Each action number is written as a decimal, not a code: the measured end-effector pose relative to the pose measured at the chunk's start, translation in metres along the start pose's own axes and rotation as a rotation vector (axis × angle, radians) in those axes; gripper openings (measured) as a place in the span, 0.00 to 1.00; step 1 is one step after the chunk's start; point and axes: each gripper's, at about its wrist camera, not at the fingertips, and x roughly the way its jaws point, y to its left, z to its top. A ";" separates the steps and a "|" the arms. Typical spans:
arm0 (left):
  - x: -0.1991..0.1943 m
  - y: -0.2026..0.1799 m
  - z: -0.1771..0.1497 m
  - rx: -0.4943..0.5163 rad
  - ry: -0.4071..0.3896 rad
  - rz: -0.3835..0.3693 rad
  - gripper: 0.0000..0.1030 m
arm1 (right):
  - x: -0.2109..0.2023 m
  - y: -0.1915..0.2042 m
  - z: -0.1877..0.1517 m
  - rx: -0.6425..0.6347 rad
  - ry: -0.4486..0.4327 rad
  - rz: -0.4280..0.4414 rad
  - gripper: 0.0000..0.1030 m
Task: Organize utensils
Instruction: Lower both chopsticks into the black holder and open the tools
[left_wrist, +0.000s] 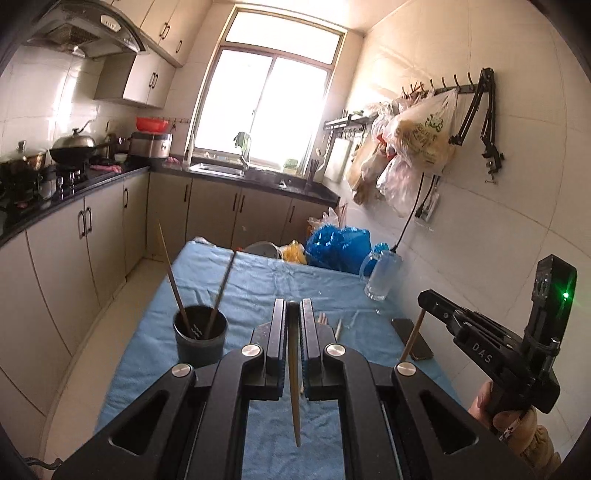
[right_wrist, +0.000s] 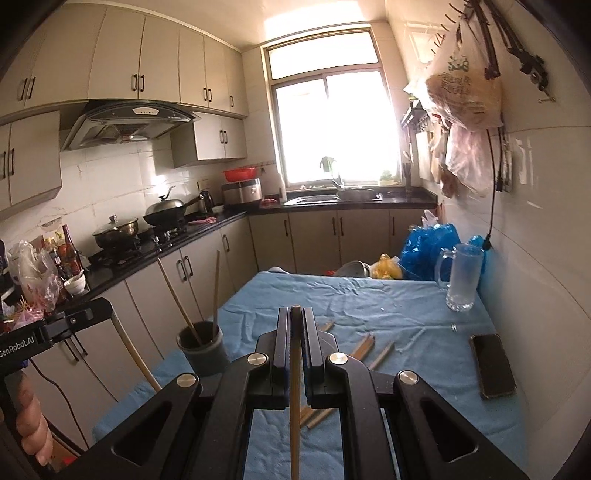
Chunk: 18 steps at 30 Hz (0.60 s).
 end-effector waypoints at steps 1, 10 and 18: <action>-0.003 0.003 0.005 0.007 -0.010 0.005 0.06 | 0.001 0.002 0.003 -0.001 -0.004 0.005 0.05; -0.026 0.037 0.058 0.000 -0.099 0.046 0.06 | 0.021 0.038 0.053 -0.002 -0.090 0.095 0.05; -0.015 0.062 0.104 0.033 -0.177 0.132 0.06 | 0.059 0.080 0.093 0.041 -0.177 0.182 0.05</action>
